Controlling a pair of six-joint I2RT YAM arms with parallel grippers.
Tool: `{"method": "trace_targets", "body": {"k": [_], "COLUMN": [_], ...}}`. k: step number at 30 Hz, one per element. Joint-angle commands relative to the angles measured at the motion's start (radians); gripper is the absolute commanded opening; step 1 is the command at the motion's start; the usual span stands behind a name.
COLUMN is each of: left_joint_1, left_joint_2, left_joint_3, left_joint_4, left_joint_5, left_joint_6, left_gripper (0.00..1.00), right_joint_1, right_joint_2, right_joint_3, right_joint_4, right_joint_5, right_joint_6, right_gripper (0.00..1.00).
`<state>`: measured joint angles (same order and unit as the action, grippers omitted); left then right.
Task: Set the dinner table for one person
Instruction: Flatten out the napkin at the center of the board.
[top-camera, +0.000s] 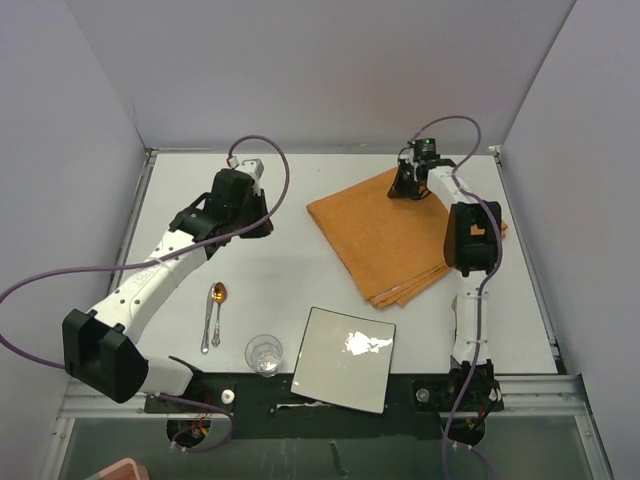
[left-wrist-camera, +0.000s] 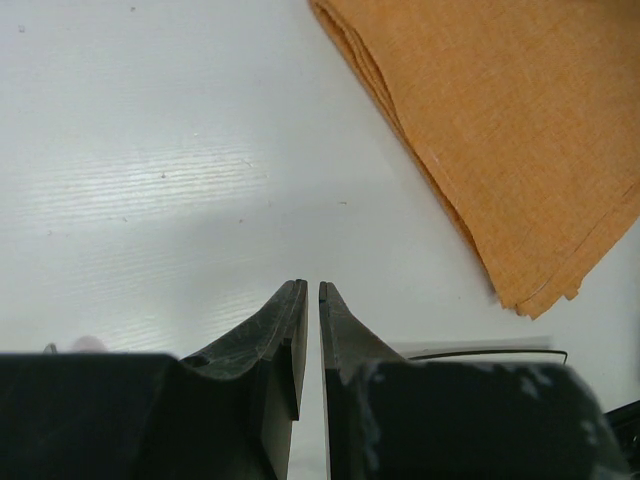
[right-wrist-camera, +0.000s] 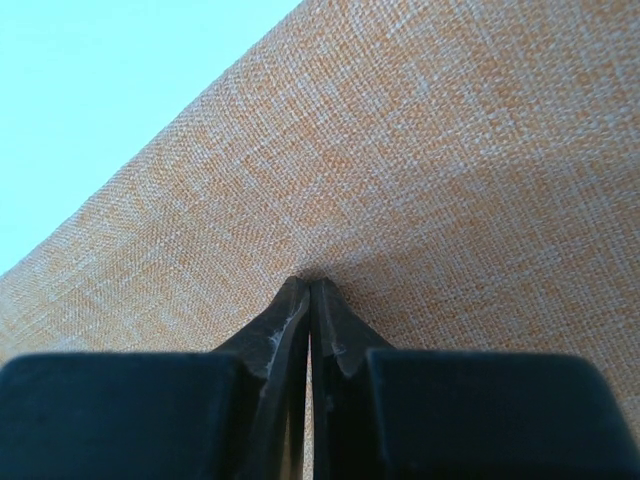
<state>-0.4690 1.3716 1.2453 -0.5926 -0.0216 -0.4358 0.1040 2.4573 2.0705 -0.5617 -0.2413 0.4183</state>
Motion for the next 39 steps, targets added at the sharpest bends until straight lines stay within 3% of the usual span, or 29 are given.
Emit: {"method": "trace_targets", "body": {"k": [1,10,15,20,30,35,39], "left_joint_1": [-0.019,-0.058,-0.087,-0.121,-0.197,-0.206,-0.210], "left_joint_2": [-0.043,-0.012,0.032,0.119,0.533,0.726,0.784], "left_joint_3": [0.004,-0.034,-0.047,-0.051,0.176,0.374,0.454], "left_joint_4": [0.024,0.038,0.074,0.154,0.345,0.363,0.382], "left_joint_5": [0.007,0.027,0.045,0.102,0.301,0.368,0.374], "left_joint_6": [-0.021,-0.032,-0.044,-0.078,-0.177,-0.237,-0.269], "left_gripper": [0.10,0.10,0.10,0.10,0.09,0.06,0.06], "right_joint_1": [-0.054,-0.062,-0.015,0.026,0.077,0.096,0.096], "right_joint_2": [-0.049,-0.156,-0.291,-0.498,-0.874,-0.921,-0.941], "right_joint_3": [-0.162,-0.261,-0.265,-0.341,-0.656,-0.707,-0.705], "right_joint_4": [-0.061,-0.053,-0.021,-0.002,0.115,0.117,0.107], "right_joint_5": [0.203,0.177,0.131,0.201,0.230,0.218,0.226], "right_joint_6": [0.048,0.079,-0.031,-0.086,-0.017,-0.010,-0.017], "right_gripper": [0.00,0.00,0.00,0.00,0.00,0.00,0.00]}}
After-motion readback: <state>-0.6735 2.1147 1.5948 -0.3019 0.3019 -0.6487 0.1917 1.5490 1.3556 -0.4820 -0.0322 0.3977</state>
